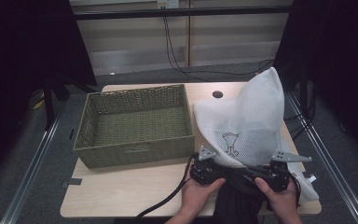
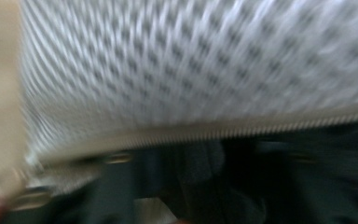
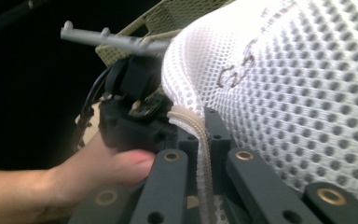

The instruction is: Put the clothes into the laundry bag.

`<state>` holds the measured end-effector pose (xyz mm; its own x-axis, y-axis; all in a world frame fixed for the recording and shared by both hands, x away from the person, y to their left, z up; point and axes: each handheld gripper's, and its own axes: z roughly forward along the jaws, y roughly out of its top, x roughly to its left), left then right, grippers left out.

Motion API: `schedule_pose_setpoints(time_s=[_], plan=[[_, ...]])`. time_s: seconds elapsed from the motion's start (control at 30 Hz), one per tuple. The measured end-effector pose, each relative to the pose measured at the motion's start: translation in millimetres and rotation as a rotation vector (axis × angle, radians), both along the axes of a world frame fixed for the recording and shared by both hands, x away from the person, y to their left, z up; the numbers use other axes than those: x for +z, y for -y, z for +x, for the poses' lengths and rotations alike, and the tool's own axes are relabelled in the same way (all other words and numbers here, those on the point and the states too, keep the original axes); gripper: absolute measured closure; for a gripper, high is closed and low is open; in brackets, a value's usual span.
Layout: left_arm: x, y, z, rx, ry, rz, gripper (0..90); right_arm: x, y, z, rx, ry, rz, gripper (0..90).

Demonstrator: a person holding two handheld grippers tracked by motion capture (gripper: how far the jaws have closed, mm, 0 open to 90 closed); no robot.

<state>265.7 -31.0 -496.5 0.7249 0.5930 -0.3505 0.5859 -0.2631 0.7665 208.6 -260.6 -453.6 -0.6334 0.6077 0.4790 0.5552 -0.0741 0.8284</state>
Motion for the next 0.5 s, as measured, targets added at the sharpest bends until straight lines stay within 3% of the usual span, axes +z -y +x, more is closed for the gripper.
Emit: schedule_pose_setpoints(time_s=[0.1, 0.2, 0.27, 0.37, 0.47, 0.5], plan=[[3.3, -15.0, -10.6, -0.043, 0.051, -0.023, 33.2, -2.9, 6.1, 3.0, -0.009, -0.017, 0.052, 89.0], [3.0, -27.0, -16.4, -0.046, 0.051, -0.040, 32.0, -4.1, 7.6, 5.1, -0.005, -0.028, 0.080, 89.0], [0.4, -26.2, -18.8, -0.049, 0.044, -0.010, 40.8, -5.8, 5.4, 6.7, 0.005, -0.040, 0.091, 89.0], [-0.7, -22.0, -24.1, -0.074, 0.066, 0.056, 68.5, -6.9, 1.4, 7.9, 0.009, -0.036, 0.077, 89.0], [2.5, -23.9, -25.6, -0.097, 0.091, 0.068, 75.0, -7.4, -1.4, 7.5, 0.012, -0.026, 0.051, 88.9], [4.7, -24.7, -26.8, -0.085, 0.101, 0.052, 75.6, -7.8, -1.1, 7.9, 0.012, -0.028, 0.054, 88.9]])
